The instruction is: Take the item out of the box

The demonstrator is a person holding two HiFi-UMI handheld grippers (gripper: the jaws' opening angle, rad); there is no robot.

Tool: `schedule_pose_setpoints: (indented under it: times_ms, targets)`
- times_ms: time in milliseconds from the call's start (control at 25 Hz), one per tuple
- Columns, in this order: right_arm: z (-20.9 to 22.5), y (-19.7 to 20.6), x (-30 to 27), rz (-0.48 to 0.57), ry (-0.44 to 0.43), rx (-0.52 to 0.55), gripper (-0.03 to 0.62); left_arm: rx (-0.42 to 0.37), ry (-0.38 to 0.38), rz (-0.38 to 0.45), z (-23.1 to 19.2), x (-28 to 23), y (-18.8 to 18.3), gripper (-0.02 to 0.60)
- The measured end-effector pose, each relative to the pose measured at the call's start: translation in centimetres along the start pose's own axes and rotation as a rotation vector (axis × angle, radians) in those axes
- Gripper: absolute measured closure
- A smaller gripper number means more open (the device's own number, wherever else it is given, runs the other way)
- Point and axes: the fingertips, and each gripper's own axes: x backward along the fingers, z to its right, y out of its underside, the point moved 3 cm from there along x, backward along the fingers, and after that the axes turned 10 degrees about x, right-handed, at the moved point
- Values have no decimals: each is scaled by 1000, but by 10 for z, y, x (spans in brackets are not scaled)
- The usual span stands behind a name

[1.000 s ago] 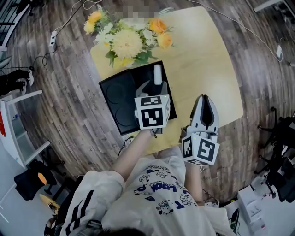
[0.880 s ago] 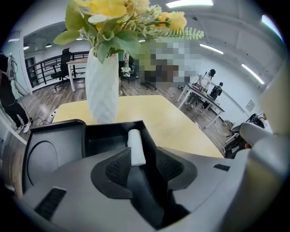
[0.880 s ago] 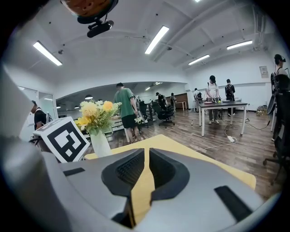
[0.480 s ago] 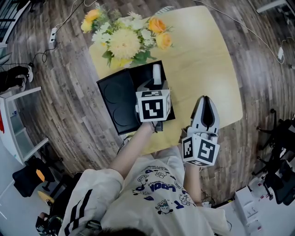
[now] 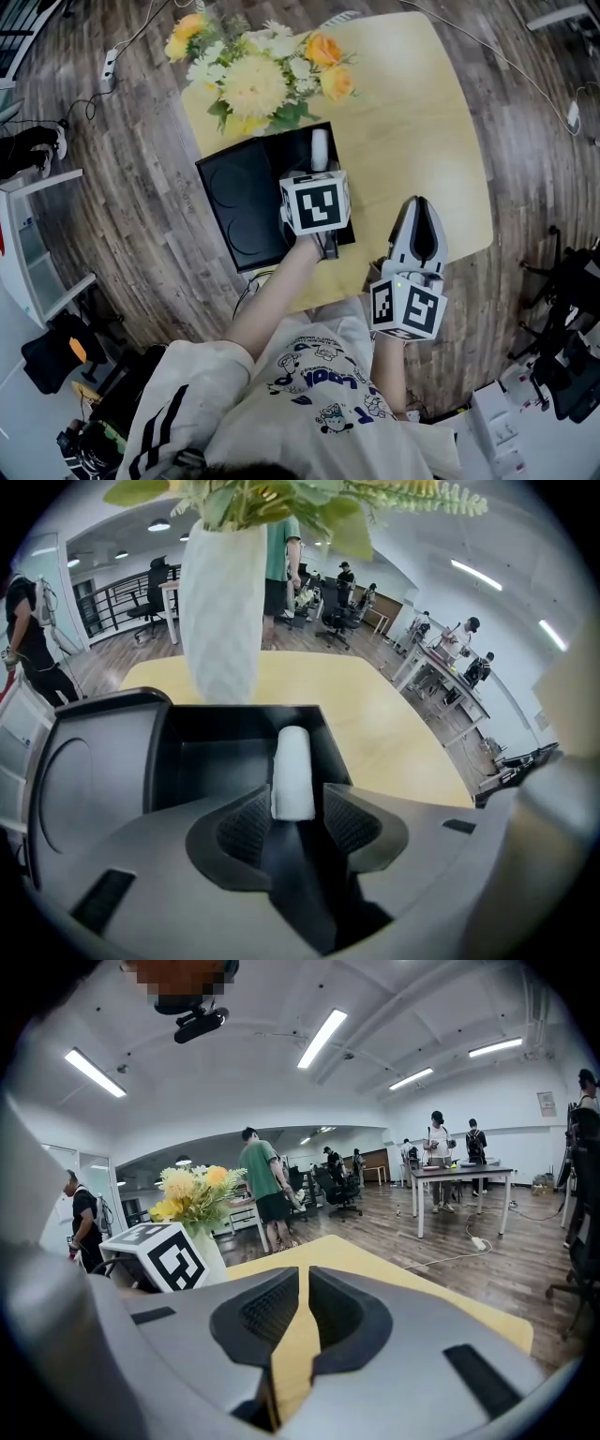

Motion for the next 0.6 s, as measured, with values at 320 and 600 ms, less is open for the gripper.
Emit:
schedule_pose_setpoints:
  times_ms: [320, 600]
  targets:
    - [4, 1, -3, -6, -2, -10, 546, -5, -22, -35, -5, -10, 2, 405]
    - [3, 3, -6, -14, -14, -10, 546, -14, -38, -79, -4, -16, 6, 405]
